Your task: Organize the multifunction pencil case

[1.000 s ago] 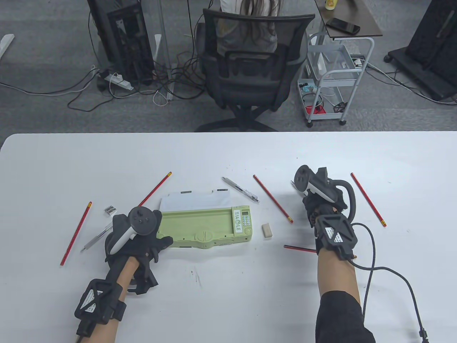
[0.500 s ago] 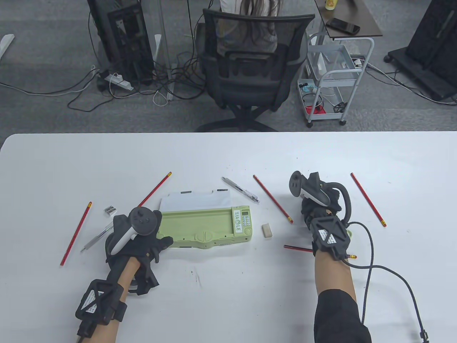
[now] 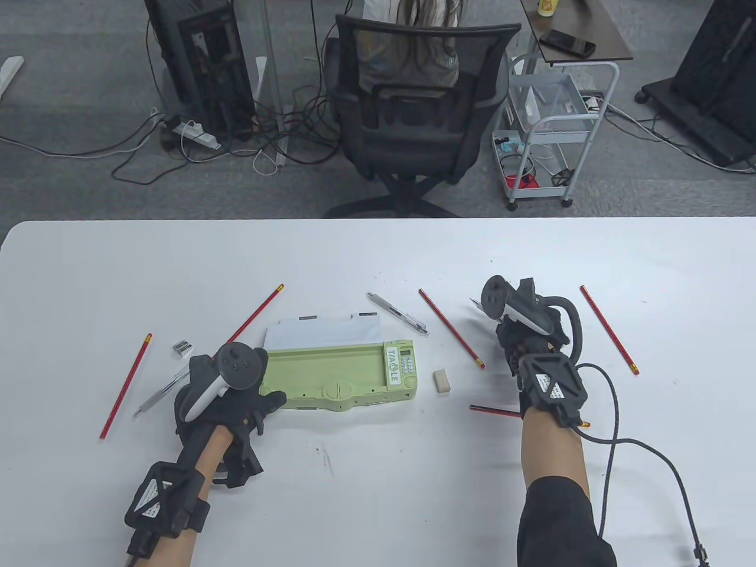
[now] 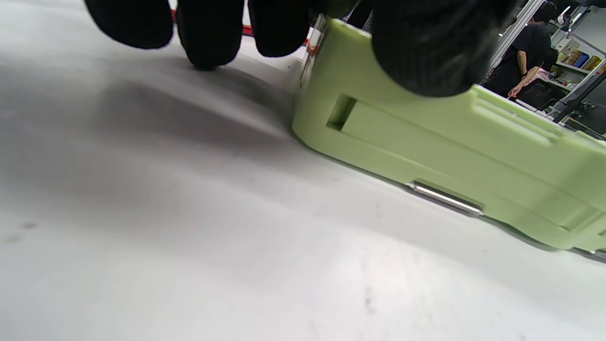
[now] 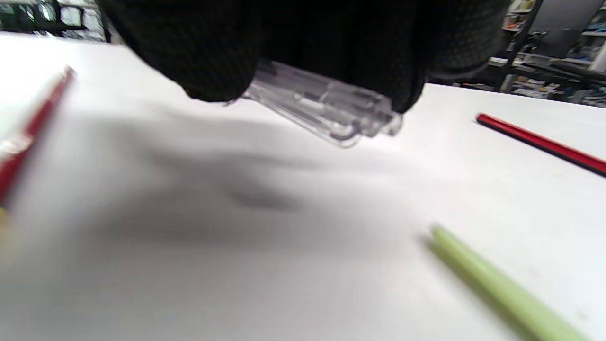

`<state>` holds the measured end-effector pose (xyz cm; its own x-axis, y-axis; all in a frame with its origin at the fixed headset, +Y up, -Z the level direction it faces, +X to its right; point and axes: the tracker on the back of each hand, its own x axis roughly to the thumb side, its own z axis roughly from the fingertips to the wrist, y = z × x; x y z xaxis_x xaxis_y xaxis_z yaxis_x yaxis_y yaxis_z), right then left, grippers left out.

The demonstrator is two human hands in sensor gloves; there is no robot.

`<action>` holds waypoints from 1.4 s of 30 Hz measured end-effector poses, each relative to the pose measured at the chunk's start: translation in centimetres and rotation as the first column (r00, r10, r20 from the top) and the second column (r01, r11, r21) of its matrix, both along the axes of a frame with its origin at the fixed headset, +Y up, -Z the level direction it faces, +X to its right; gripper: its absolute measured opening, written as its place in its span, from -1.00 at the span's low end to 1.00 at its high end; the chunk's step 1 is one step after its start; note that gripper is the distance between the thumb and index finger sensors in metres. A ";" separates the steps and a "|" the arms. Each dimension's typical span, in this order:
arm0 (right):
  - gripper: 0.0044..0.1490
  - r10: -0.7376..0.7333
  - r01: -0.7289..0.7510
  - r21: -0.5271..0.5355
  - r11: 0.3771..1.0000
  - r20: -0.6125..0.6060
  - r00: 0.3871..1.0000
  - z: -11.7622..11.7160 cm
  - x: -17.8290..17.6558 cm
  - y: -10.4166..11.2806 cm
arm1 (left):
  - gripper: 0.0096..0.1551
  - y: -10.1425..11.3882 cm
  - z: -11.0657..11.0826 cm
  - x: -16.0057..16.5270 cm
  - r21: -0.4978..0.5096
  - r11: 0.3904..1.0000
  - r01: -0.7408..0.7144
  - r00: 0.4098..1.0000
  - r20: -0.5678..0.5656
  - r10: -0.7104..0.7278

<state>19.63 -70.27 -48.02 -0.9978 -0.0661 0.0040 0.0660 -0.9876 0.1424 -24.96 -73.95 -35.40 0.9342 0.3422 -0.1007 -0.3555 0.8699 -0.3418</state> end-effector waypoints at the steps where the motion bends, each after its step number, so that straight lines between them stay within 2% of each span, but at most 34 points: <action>1: -0.41 -0.020 0.021 0.012 1.000 -0.027 0.999 0.2 -0.6 0.7 | 0.10 0.0 -0.1 0.0 -0.001 1.000 0.000 1.000 0.001 0.000; 4: -0.41 -0.034 0.038 0.033 0.999 -0.126 0.991 1.1 -2.8 2.2 | 0.10 0.0 0.1 -0.1 0.003 1.000 -0.006 1.000 -0.003 0.006; 10: -0.41 -0.085 0.099 0.027 0.995 -0.319 0.944 3.5 -9.3 4.6 | 0.10 0.0 0.0 -0.1 -0.003 1.000 -0.004 1.000 -0.004 0.004; 18: -0.42 -0.118 0.143 0.020 0.990 -0.462 0.879 5.8 -16.8 5.6 | 0.07 0.0 -0.1 -0.9 -0.036 0.997 -0.067 0.998 -0.010 0.067; 22: -0.42 -0.126 0.143 -0.003 0.990 -0.495 0.859 6.2 -19.5 5.2 | 0.04 -0.2 -0.1 -1.6 -0.045 0.992 -0.117 0.993 -0.019 0.116; 28: -0.43 -0.128 0.127 -0.038 0.991 -0.525 0.842 5.9 -22.0 3.0 | 0.03 -0.2 -0.1 -1.6 -0.041 0.992 -0.116 0.993 -0.020 0.116; 42: -0.45 0.020 0.015 0.057 0.998 -0.568 0.823 5.9 -23.9 1.1 | 0.02 -0.3 0.0 -1.6 -0.038 0.993 -0.115 0.993 -0.018 0.114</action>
<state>-4.27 -69.15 -42.09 -0.8198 -0.0862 0.5661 0.1203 -0.9925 0.0231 -26.59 -74.23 -35.41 0.8873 0.4425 -0.1299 -0.4576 0.8095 -0.3680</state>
